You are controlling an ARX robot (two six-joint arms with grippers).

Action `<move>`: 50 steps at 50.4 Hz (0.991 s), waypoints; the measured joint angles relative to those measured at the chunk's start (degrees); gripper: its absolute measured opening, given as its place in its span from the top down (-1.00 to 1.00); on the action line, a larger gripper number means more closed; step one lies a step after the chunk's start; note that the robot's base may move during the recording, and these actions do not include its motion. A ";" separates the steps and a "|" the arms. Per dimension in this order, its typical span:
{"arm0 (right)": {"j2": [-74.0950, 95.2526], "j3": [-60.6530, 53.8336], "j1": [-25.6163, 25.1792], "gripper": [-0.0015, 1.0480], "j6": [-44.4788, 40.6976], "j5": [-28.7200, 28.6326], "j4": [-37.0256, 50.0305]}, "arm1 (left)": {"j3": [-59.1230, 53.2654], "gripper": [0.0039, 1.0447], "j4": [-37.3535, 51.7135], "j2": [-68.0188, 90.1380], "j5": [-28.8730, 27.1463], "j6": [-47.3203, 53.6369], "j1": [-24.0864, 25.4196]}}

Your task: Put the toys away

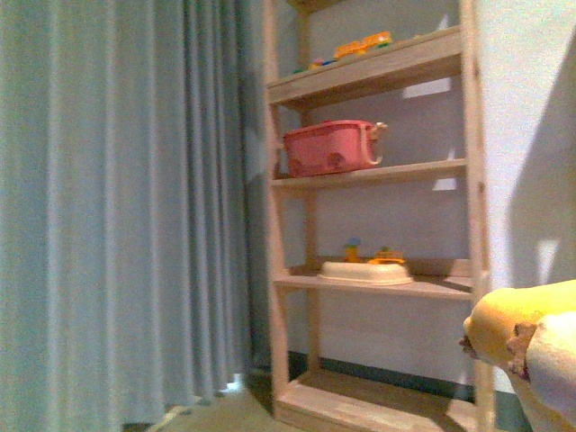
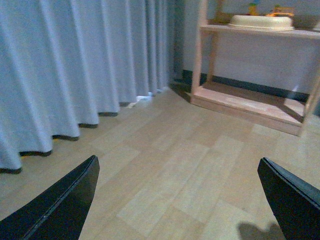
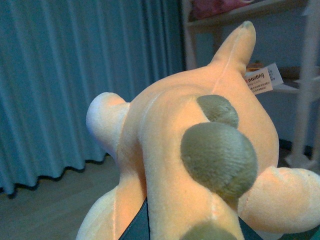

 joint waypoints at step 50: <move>-0.07 0.02 -0.02 0.86 0.00 -0.22 0.00 | 0.00 -0.88 0.00 0.00 0.02 0.00 -0.07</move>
